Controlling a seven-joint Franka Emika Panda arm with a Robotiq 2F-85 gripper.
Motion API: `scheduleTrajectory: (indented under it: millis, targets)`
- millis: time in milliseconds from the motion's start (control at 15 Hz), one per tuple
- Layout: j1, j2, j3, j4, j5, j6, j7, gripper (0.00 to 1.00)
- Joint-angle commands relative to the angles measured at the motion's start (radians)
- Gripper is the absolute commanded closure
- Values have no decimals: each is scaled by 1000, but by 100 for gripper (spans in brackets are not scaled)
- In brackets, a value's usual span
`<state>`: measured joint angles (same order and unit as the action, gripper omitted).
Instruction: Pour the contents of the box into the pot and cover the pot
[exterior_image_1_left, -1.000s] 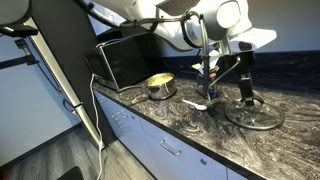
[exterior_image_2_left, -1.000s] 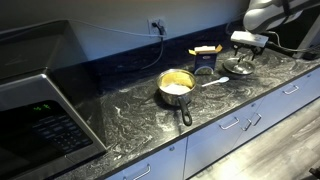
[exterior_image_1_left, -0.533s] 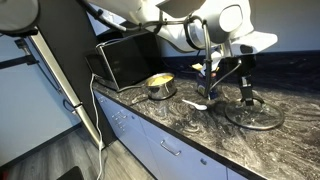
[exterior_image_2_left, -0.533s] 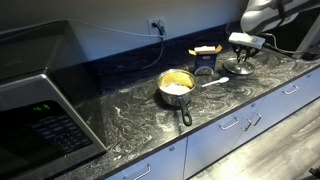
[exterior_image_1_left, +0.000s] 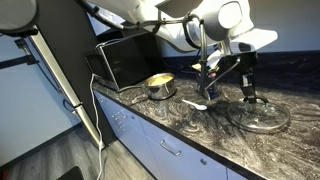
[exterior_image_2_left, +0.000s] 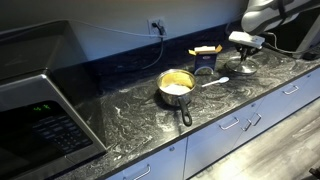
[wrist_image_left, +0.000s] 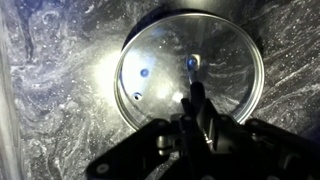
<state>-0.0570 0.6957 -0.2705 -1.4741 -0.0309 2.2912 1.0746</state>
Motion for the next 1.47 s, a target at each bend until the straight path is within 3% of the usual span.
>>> scheduleTrajectory:
  millis: [0, 267, 533, 867, 933, 1000, 1267, 1333, 1400]
  targets:
    - [47, -181, -31, -193, -25, 35, 89, 96]
    - [88, -348, -37, -373, -85, 74, 173, 96]
    - [142, -531, -22, -572, -259, 132, 303, 96]
    - [141, -753, 95, -796, -425, 196, 406, 96]
    - [131, -773, 119, -814, -456, 195, 456, 96]
    - [102, -672, 132, -722, -404, 162, 396, 85]
    - [91, -749, 168, -793, -427, 166, 432, 85]
    - [88, -749, 167, -795, -427, 168, 432, 96]
    - [83, -755, 174, -807, -455, 216, 416, 96]
